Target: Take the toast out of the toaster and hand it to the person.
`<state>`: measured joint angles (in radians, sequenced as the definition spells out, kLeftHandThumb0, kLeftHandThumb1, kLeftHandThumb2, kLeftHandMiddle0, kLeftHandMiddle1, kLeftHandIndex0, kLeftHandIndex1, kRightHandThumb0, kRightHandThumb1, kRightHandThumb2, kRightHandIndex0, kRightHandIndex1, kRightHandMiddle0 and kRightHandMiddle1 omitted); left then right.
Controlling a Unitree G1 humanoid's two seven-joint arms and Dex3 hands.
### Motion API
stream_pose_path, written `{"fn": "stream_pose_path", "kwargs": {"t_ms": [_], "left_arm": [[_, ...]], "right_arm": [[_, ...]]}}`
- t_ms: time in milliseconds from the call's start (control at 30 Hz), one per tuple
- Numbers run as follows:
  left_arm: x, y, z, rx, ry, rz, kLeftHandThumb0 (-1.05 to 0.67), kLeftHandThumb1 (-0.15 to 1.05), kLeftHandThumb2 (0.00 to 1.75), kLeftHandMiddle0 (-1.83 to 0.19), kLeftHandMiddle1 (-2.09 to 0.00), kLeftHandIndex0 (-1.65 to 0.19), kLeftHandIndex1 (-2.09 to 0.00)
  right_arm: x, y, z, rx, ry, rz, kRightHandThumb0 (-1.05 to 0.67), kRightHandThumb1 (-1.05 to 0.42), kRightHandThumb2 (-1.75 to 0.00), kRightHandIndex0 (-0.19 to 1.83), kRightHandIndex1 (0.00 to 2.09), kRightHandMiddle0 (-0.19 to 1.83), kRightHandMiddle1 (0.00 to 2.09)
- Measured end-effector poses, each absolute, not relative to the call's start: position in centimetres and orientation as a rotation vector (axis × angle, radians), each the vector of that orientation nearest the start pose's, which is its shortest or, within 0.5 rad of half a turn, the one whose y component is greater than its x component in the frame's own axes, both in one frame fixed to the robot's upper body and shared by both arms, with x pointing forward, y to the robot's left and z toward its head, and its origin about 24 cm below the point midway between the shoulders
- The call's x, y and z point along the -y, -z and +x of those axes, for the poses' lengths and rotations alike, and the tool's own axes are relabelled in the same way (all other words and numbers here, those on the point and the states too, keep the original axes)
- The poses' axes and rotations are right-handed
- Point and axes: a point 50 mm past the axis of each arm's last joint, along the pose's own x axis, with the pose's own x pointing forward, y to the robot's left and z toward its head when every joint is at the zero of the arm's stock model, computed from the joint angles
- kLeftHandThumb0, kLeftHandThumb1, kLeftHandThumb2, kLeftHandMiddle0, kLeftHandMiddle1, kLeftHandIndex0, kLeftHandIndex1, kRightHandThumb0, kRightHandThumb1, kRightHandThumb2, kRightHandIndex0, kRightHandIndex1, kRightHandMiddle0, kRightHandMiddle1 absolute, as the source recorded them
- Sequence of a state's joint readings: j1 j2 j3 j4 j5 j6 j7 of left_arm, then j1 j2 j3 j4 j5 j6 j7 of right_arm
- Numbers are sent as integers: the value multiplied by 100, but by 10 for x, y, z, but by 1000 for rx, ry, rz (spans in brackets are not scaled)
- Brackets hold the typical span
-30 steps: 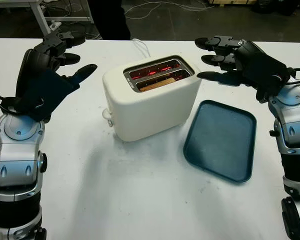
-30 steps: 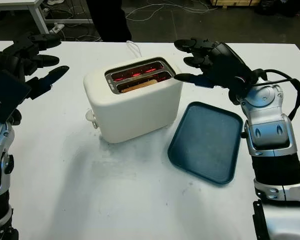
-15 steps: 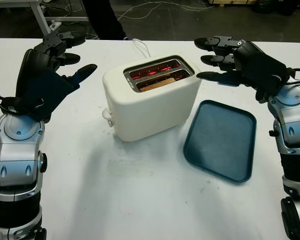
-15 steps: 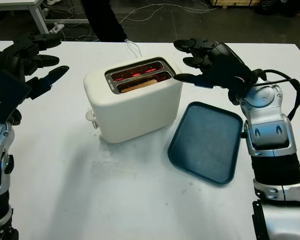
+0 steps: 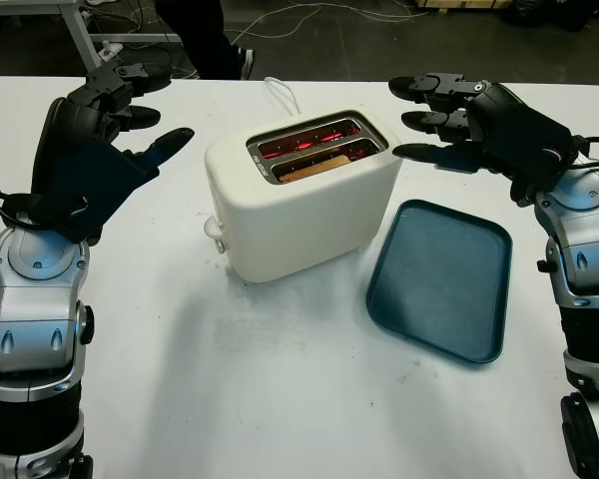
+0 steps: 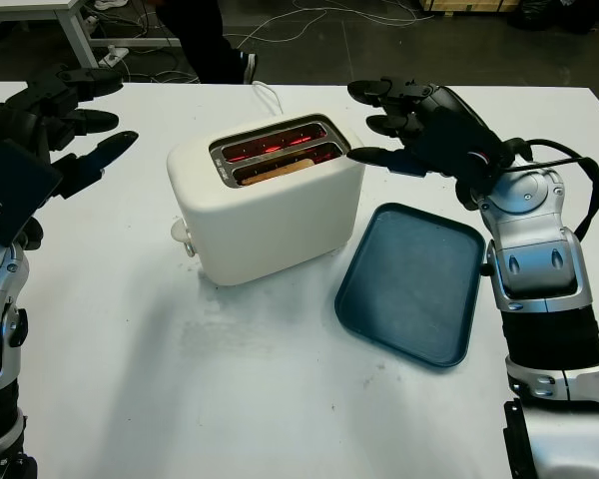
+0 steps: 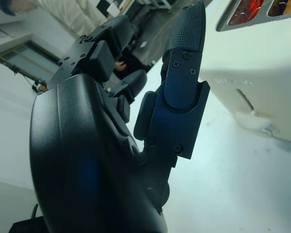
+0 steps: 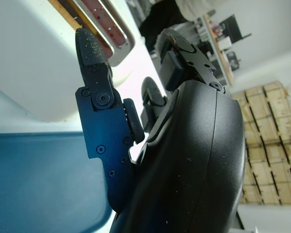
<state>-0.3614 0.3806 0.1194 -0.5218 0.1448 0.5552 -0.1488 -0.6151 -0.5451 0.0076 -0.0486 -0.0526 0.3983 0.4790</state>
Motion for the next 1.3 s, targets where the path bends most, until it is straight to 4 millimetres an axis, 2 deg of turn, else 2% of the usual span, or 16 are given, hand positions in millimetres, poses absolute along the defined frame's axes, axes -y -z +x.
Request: {"fn": "stream_pose_path", "kwargs": {"t_ms": [1300], "left_arm": [[-196,-218,271,324,-43,484,-71,92,14,-26,-86,-40,-46]], "right_arm": [[191,-213,331,145,-352,-629,-61,-91,0,44,5,43,1]]}}
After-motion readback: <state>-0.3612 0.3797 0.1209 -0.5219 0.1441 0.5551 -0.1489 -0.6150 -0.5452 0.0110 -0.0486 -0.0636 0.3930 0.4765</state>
